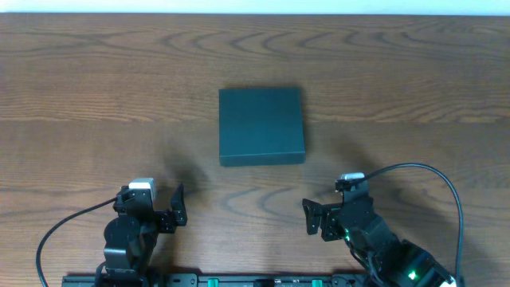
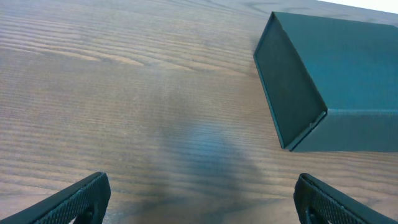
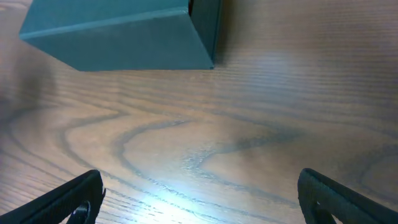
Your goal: Pack container
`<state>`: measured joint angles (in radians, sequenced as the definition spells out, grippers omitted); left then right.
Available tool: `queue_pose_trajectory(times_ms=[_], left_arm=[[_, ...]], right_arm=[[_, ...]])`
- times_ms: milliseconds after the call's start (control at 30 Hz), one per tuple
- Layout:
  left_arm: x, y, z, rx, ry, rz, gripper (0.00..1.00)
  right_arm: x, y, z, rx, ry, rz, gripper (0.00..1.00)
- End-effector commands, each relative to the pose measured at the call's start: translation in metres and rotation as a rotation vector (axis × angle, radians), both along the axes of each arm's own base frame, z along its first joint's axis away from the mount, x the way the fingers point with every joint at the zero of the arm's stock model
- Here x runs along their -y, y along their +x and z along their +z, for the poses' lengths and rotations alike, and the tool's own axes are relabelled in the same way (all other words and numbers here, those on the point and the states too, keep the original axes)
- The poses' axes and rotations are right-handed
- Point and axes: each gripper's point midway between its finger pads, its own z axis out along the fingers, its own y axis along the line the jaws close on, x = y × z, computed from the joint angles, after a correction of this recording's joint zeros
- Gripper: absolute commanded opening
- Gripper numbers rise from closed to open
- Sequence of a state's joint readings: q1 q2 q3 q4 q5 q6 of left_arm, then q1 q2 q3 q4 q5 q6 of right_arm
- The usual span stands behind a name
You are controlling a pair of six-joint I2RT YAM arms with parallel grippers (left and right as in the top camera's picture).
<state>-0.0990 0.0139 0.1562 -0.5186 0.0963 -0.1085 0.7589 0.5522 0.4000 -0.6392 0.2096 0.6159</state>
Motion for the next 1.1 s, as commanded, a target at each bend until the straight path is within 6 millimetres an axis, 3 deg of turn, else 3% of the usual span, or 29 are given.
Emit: queue_pose_trajectory(times_ms=[0,600,800,933,1067], left_arm=[[-0.004,0.000,-0.005,-0.004,0.000,0.024,0.95],[-0.004,0.000,-0.005,-0.004,0.000,0.024,0.95],[-0.004,0.000,-0.005,-0.004,0.000,0.024,0.95],[-0.004,0.000,-0.005,-0.004,0.000,0.024,0.95],[-0.004,0.000,-0.005,-0.004,0.000,0.024,0.95]], right_arm=[[-0.002,0.000,0.004,0.014,-0.007,0.018,0.99],[-0.001,0.000,0.005,0.019,-0.005,0.016,0.99],[0.031,0.012,0.007,0.083,-0.018,-0.098,0.99],[0.056,0.015,-0.016,0.109,0.047,-0.209,0.99],[0.056,0.017,-0.023,0.173,0.094,-0.201,0.99]])
